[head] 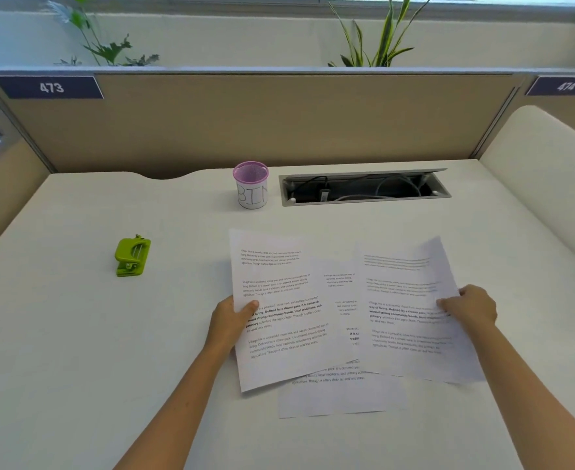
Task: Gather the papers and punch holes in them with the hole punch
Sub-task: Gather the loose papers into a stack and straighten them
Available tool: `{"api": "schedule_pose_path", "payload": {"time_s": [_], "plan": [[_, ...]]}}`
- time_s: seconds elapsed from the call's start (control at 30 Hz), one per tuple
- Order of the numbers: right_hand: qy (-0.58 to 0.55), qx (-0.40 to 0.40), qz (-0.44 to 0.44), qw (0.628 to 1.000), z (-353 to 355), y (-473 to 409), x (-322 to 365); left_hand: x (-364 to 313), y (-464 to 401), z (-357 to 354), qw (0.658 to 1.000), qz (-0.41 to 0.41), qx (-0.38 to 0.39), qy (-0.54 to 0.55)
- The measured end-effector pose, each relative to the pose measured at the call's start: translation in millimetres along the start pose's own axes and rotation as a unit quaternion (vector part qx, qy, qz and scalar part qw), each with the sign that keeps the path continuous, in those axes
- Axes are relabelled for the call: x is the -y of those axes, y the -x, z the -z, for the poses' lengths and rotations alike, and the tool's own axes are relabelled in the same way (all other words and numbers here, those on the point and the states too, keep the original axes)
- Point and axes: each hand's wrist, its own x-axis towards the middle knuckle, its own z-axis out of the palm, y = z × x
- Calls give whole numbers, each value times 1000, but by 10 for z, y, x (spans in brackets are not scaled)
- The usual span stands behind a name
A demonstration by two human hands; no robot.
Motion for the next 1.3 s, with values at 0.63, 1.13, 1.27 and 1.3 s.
{"api": "schedule_pose_path", "payload": {"time_s": [0.63, 1.13, 1.27, 1.3], "plan": [[-229, 186, 199, 935, -844, 701, 1274, -134, 63, 45, 997, 45, 25, 50], [-101, 80, 262, 957, -1257, 921, 932, -11, 39, 84, 999, -13, 29, -18], [13, 66, 170, 983, -1095, 808, 727, 6, 15, 83, 1000, -7, 25, -15], [39, 78, 168, 982, -1063, 793, 682, 15, 11, 86, 1000, -6, 27, -15]]}}
